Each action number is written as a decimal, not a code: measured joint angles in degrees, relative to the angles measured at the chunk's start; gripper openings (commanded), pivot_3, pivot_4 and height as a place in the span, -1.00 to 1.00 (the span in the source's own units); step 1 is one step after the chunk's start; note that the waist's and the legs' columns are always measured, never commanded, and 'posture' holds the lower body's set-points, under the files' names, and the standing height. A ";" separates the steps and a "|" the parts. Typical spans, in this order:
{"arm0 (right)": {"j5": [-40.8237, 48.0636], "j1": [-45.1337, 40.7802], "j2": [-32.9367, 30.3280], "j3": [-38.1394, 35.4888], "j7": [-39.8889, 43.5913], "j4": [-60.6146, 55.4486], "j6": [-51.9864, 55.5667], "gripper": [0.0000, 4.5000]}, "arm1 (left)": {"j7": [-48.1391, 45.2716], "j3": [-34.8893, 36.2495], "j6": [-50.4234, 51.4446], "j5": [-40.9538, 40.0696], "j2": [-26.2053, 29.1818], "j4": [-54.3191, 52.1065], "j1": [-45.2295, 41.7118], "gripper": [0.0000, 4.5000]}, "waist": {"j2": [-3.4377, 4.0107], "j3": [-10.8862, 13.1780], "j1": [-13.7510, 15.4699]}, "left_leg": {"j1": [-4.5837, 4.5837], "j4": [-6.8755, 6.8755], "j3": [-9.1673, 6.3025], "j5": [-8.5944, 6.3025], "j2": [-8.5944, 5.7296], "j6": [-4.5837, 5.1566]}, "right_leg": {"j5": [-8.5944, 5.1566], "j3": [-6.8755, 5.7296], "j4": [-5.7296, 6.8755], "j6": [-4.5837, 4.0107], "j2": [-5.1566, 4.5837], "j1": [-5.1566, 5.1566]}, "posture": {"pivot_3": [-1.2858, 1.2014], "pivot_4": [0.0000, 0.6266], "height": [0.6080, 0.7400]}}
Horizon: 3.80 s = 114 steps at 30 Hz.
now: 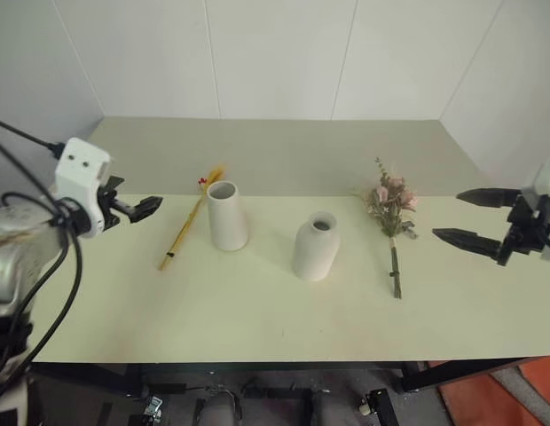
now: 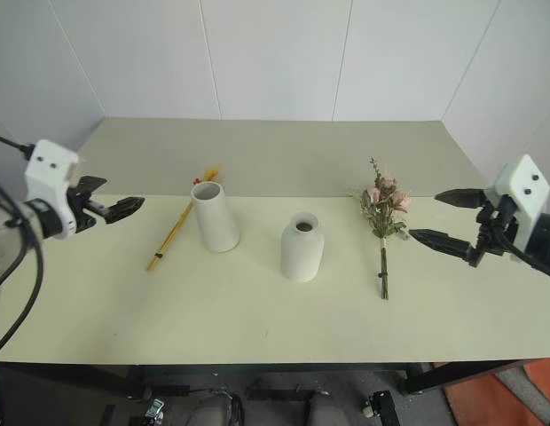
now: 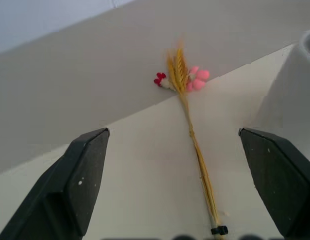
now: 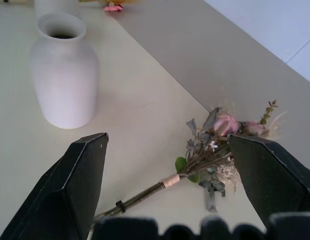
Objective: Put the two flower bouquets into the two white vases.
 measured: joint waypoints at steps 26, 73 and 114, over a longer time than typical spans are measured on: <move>1.45 6.60 3.25 -3.65 -3.37 -6.69 3.55 0.98 | -16.65 -19.65 -16.97 28.85 -23.52 77.30 -41.82 1.00 | -0.57 0.32 0.82 | -0.90 0.46 -0.21 0.00 -0.08 0.01 | 0.18 -0.05 0.08 -0.02 0.01 -0.59 | 0.03 -0.52 1.00; 0.99 12.91 3.89 -8.76 -4.24 -7.65 3.08 1.00 | -27.75 21.33 -52.74 -3.86 -27.93 63.12 -38.57 -0.99 | -0.60 0.34 0.95 | -0.91 0.86 -0.24 -0.05 -0.08 0.08 | 0.39 -0.05 0.14 -0.09 -0.01 -0.38 | 0.03 -0.52 1.00; 7.54 15.80 4.61 -14.02 -4.02 -11.17 4.12 1.00 | -44.24 10.03 -48.83 -4.47 -28.38 45.73 -19.63 0.27 | -0.57 0.33 0.59 | -0.79 0.87 -0.32 -0.08 -0.07 0.13 | 0.40 -0.04 0.11 -0.09 0.01 -0.23 | 0.03 -0.52 1.00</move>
